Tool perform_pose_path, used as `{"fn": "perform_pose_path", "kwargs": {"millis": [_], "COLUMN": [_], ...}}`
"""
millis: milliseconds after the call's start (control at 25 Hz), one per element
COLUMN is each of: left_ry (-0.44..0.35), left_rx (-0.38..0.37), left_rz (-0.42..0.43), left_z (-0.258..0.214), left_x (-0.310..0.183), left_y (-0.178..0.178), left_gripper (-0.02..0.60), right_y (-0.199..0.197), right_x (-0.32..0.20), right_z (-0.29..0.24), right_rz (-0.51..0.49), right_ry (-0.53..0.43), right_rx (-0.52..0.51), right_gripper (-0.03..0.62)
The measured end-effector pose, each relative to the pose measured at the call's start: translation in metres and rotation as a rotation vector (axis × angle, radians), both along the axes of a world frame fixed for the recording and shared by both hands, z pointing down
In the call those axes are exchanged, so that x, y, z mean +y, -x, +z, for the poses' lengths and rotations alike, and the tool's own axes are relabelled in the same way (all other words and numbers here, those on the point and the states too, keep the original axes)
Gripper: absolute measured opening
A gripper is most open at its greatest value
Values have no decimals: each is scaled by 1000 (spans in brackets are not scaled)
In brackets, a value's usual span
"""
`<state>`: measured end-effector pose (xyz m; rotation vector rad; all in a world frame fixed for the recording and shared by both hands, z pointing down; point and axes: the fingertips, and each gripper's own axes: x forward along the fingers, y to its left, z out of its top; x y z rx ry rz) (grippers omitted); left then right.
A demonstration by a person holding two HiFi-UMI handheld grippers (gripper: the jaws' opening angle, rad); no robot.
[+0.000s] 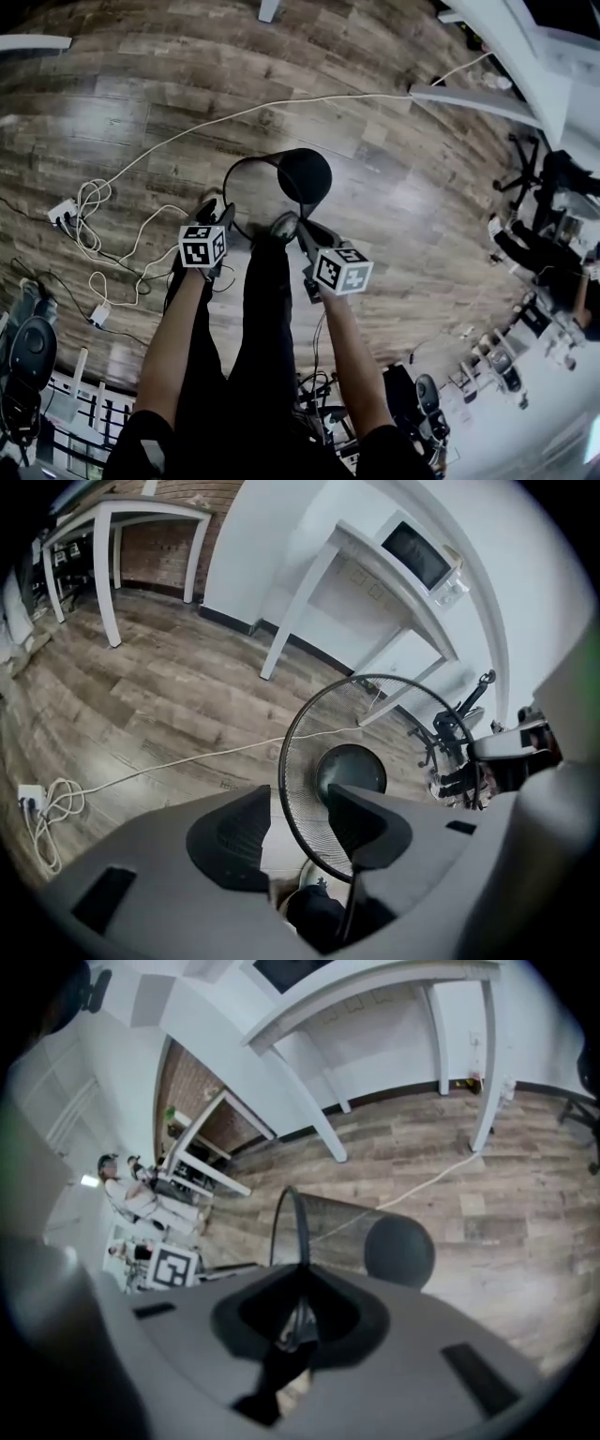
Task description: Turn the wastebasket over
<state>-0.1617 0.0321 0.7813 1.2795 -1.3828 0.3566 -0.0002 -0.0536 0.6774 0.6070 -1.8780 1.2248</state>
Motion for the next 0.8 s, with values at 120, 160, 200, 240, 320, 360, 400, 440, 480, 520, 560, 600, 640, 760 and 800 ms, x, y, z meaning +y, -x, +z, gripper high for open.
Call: {"fn": "perform_pose_path", "kwargs": {"millis": [120, 160, 200, 240, 320, 360, 400, 440, 480, 520, 560, 600, 640, 760, 800], "left_ry": [22, 23, 21, 17, 10, 6, 1, -3, -6, -7, -4, 0, 5, 20, 25], "left_rx": [15, 27, 45, 64, 81, 78, 77, 80, 86, 90, 93, 94, 95, 76, 65], "left_rz": [3, 6, 11, 21, 49, 56, 53, 41, 25, 11, 0, -7, -10, 3, 9], "left_z": [11, 13, 13, 13, 11, 10, 8, 7, 5, 3, 1, 0, 0, 2, 3], "left_x": [-2, -3, -5, -6, -9, -10, -11, -13, -14, -15, -16, -16, -16, -14, -13], "left_y": [2, 1, -1, -3, -9, -10, -11, -11, -11, -12, -14, -16, -18, -24, -26], "left_gripper": [227, 227, 227, 202, 91, 91, 89, 82, 75, 67, 62, 57, 54, 52, 52], "right_y": [1, 1, 0, -1, -4, -7, -11, -16, -21, -28, -34, -40, -46, -58, -61], "right_x": [-1, -2, -3, -3, -3, -3, -4, -5, -6, -7, -7, -8, -8, -7, -7], "right_z": [-17, -22, -25, -28, -29, -27, -23, -19, -13, -7, 0, 6, 13, 33, 40], "right_rz": [-9, -12, -17, -23, -35, -36, -31, -23, -14, -5, 3, 12, 19, 35, 40], "right_ry": [10, 11, 10, 9, 7, 9, 13, 18, 25, 33, 42, 51, 60, 79, 86], "right_rx": [-27, -33, -37, -39, -36, -31, -27, -21, -13, -5, 3, 11, 20, 44, 50], "right_gripper": [57, 56, 55, 56, 57, 57, 57, 56, 56, 57, 55, 56, 55, 56, 55]}}
